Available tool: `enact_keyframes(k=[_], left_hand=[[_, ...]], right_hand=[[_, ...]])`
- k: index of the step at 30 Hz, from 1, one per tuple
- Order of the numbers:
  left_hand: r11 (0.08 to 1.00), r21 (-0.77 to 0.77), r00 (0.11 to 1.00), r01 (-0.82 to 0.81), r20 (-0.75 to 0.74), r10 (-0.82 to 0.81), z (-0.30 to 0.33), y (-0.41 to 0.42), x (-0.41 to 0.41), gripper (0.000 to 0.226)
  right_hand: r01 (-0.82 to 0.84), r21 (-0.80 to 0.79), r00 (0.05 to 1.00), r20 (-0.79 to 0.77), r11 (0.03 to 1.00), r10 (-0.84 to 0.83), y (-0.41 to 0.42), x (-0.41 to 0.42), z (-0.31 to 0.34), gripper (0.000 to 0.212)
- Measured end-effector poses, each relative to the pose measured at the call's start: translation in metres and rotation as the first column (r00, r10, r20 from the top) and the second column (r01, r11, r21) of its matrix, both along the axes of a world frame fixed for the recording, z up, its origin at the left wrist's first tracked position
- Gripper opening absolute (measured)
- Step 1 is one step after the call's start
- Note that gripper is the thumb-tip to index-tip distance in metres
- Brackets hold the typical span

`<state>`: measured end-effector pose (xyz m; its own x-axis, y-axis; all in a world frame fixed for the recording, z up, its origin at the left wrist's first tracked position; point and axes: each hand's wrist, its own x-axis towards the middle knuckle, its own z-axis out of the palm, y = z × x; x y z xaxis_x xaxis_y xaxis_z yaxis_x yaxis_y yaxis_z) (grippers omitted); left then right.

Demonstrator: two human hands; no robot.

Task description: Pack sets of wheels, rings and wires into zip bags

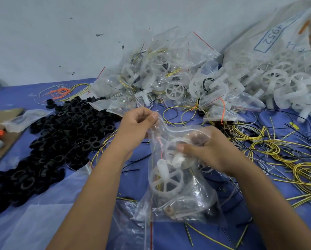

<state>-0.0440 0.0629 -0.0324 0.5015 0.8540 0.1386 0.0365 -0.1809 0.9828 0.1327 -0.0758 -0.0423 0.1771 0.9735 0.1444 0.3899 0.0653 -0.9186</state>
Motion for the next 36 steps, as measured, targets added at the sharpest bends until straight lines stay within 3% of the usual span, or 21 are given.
enact_keyframes(k=[3, 5, 7, 9, 12, 15, 16, 18, 20, 22, 25, 27, 30, 32, 34, 36], left_hand=[[0.957, -0.226, 0.957, 0.183, -0.183, -0.226, 0.011, -0.002, -0.008, 0.046], [0.929, -0.287, 0.898, 0.236, -0.301, -0.321, 0.019, 0.000, -0.014, 0.066], [0.942, -0.279, 0.910, 0.186, -0.313, -0.272, 0.028, 0.002, -0.013, 0.067], [0.957, -0.273, 0.974, 0.104, -0.167, -0.153, 0.039, 0.005, -0.001, 0.051], [0.971, -0.226, 0.994, -0.076, 0.063, 0.093, 0.066, 0.027, 0.040, 0.031], [0.952, -0.201, 0.922, -0.230, 0.269, 0.279, 0.109, 0.069, 0.080, 0.024], [0.941, -0.229, 0.888, -0.251, 0.333, 0.318, 0.124, 0.082, 0.087, 0.029], [0.922, -0.291, 0.859, -0.254, 0.371, 0.353, 0.141, 0.104, 0.095, 0.050], [0.918, -0.282, 0.889, -0.279, 0.286, 0.358, 0.139, 0.116, 0.094, 0.052], [0.927, -0.226, 0.918, -0.299, 0.199, 0.344, 0.125, 0.115, 0.087, 0.036], [0.949, -0.177, 0.939, -0.260, 0.183, 0.291, 0.095, 0.100, 0.068, 0.020], [0.972, -0.148, 0.967, -0.182, 0.150, 0.204, 0.078, 0.082, 0.051, 0.014], [0.998, -0.050, 0.998, -0.040, 0.055, 0.043, 0.058, 0.056, 0.025, 0.015], [0.999, 0.018, 0.998, 0.049, -0.045, -0.048, 0.046, 0.042, 0.009, 0.023], [0.995, 0.062, 0.988, 0.082, -0.134, -0.073, 0.037, 0.033, -0.002, 0.030], [0.993, 0.078, 0.984, 0.088, -0.161, -0.075, 0.028, 0.026, -0.009, 0.030]], right_hand=[[0.132, 0.023, 0.991, 0.002, 0.991, -0.132, 0.004, 0.005, 0.004, 0.025], [0.286, 0.034, 0.942, -0.192, 0.958, -0.275, 0.013, 0.010, 0.012, 0.022], [0.429, 0.016, 0.845, -0.362, 0.903, -0.394, 0.034, 0.018, 0.023, 0.028], [0.552, 0.006, 0.743, -0.458, 0.834, -0.489, 0.068, 0.030, 0.037, 0.014], [0.671, 0.016, 0.621, -0.558, 0.741, -0.550, 0.129, 0.046, 0.069, 0.020], [0.597, 0.022, 0.594, -0.684, 0.802, -0.423, 0.183, 0.055, 0.129, 0.022], [0.527, 0.028, 0.567, -0.756, 0.850, -0.327, 0.197, 0.057, 0.148, 0.019], [0.414, 0.079, 0.517, -0.840, 0.907, -0.162, 0.216, 0.061, 0.174, 0.037], [0.395, 0.053, 0.614, -0.758, 0.917, -0.220, 0.217, 0.058, 0.180, 0.053], [0.408, -0.003, 0.740, -0.586, 0.913, -0.332, 0.209, 0.050, 0.167, 0.053], [0.416, -0.047, 0.732, -0.575, 0.908, -0.365, 0.178, 0.026, 0.129, 0.031], [0.366, -0.027, 0.793, -0.514, 0.930, -0.327, 0.146, -0.005, 0.099, 0.007], [0.129, -0.010, 0.940, -0.317, 0.992, -0.126, 0.088, -0.050, 0.055, 0.020], [-0.046, -0.048, 0.999, -0.018, 0.998, 0.045, 0.056, -0.075, 0.033, 0.027], [-0.187, -0.109, 0.912, 0.350, 0.976, 0.214, 0.037, -0.098, 0.021, 0.041], [-0.241, -0.226, 0.675, 0.660, 0.944, 0.330, 0.023, -0.115, 0.013, 0.054]])
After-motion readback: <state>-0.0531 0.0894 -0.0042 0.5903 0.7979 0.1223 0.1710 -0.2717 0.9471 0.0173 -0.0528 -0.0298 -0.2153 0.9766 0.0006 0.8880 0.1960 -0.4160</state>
